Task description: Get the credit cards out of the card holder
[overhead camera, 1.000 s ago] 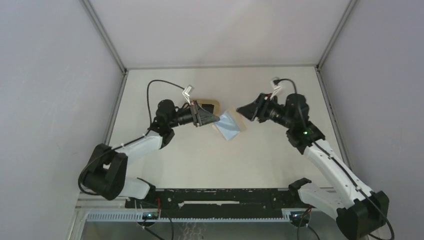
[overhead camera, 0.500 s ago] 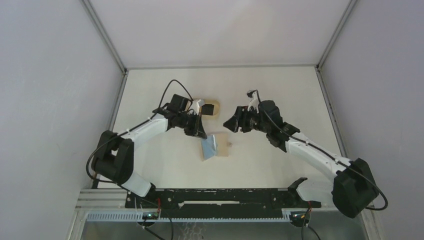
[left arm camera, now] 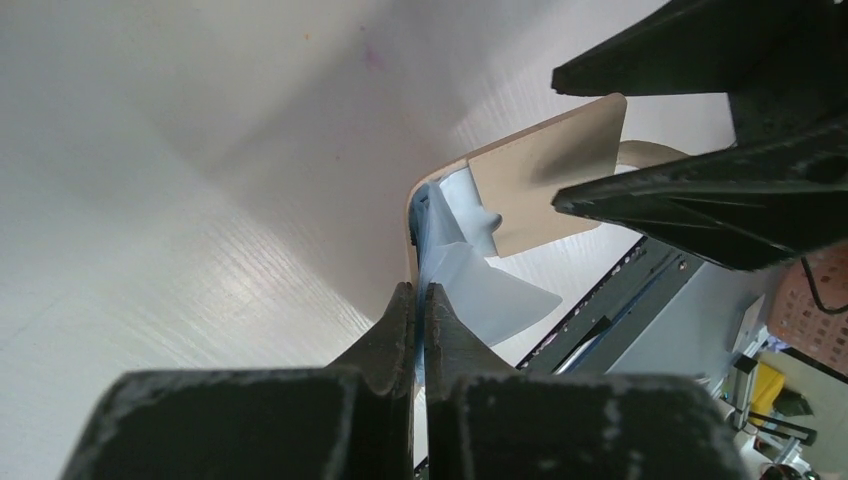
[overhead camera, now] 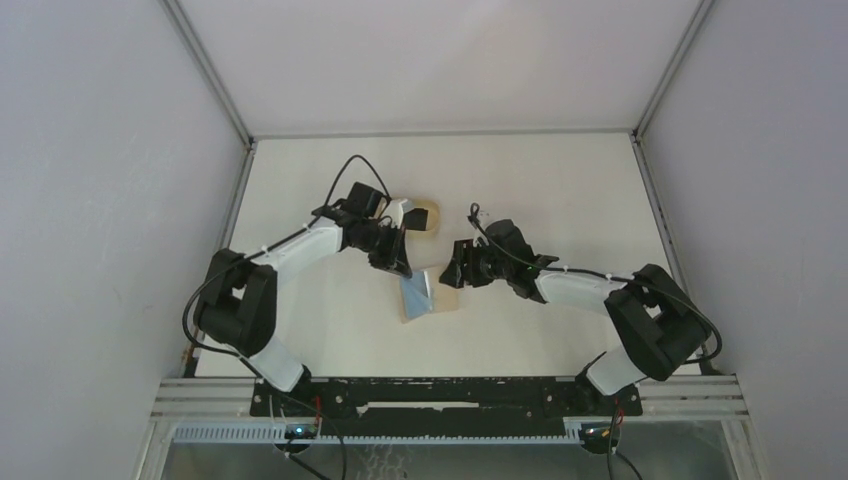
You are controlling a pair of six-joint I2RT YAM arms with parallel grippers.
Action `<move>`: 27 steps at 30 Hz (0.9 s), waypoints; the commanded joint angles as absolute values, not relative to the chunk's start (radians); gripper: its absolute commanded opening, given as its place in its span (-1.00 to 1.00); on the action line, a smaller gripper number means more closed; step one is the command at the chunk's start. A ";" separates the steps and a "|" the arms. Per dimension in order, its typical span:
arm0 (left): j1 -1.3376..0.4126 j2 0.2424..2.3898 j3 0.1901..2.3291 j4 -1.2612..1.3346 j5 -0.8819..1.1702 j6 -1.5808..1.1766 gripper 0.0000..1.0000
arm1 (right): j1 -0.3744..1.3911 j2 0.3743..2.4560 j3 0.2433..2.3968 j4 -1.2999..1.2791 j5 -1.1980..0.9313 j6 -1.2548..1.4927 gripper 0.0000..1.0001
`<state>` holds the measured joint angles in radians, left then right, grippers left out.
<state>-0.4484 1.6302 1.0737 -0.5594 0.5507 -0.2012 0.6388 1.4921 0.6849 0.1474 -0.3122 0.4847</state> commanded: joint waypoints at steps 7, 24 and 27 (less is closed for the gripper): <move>-0.441 1.671 1.164 -0.537 0.543 -0.172 -0.96 | 0.618 1.588 0.683 0.370 -0.470 0.529 -0.74; -0.295 1.598 0.681 0.134 0.573 -0.620 0.42 | 0.420 1.728 0.606 0.545 -0.626 0.707 -1.00; -0.285 1.603 0.600 0.310 0.597 -0.709 0.43 | 0.417 1.745 0.606 0.570 -0.650 0.716 -1.00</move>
<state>-0.3016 1.6222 0.6994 0.0353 0.5976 -0.5701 0.4248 1.7245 0.6006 0.4797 -0.5980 0.6933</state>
